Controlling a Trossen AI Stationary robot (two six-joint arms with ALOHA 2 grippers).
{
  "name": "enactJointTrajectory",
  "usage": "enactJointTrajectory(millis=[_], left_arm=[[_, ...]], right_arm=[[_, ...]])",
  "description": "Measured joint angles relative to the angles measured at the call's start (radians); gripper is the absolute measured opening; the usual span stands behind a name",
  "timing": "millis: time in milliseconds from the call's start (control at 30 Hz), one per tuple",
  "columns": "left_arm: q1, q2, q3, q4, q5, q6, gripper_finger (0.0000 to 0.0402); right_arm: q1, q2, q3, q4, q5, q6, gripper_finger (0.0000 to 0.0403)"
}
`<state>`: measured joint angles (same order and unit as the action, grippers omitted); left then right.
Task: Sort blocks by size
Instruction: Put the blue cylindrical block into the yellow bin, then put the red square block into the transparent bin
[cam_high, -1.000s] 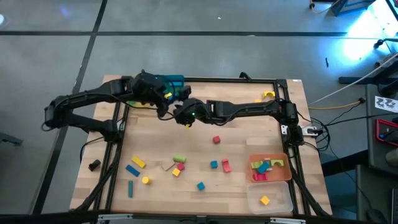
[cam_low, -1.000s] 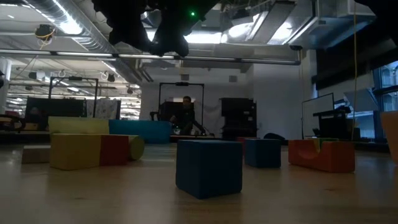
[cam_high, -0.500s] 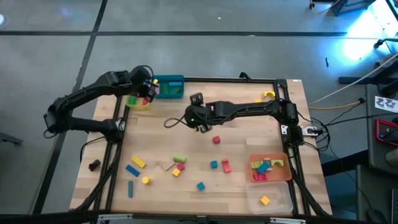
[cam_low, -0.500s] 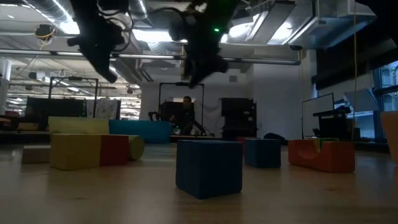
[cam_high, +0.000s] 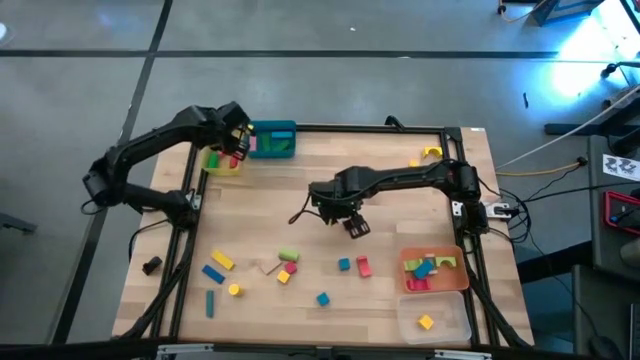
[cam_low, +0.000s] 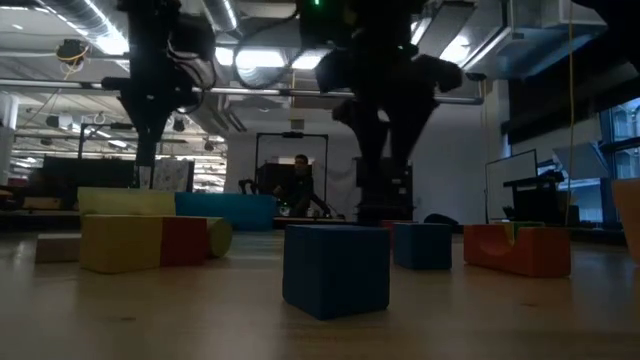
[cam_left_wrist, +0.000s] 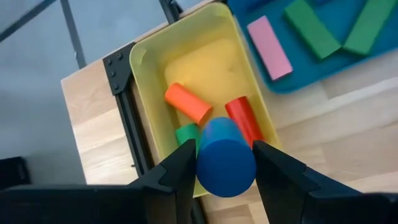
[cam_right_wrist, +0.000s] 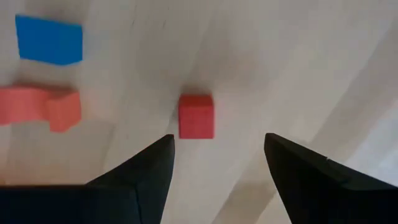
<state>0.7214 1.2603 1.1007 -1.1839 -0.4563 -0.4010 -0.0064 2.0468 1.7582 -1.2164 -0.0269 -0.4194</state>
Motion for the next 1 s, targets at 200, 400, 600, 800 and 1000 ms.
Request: enactJointTrajectory(millis=[200,400,600,800,1000], left_arm=[[0.013,0.077,0.000,0.014,0.000,0.039,0.0144],[0.013,0.141,0.000,0.042,0.000,0.080,0.0159],[0.013,0.180,0.000,0.046,0.000,0.122,0.0169],[0.013,0.180,0.000,0.071,0.001,0.120,0.0171],[-0.003,0.175,0.000,0.071,0.002,0.121,0.0166]], right_arm=[[0.000,0.000,-0.069,0.035,-0.011,0.030,0.0248],[0.000,0.000,-0.155,0.154,-0.011,0.082,0.0248],[0.000,0.000,-0.206,0.195,-0.011,0.083,0.0248],[0.000,0.000,-0.268,0.298,-0.003,0.099,0.0248],[-0.001,0.000,-0.313,0.306,-0.002,0.100,0.0213]])
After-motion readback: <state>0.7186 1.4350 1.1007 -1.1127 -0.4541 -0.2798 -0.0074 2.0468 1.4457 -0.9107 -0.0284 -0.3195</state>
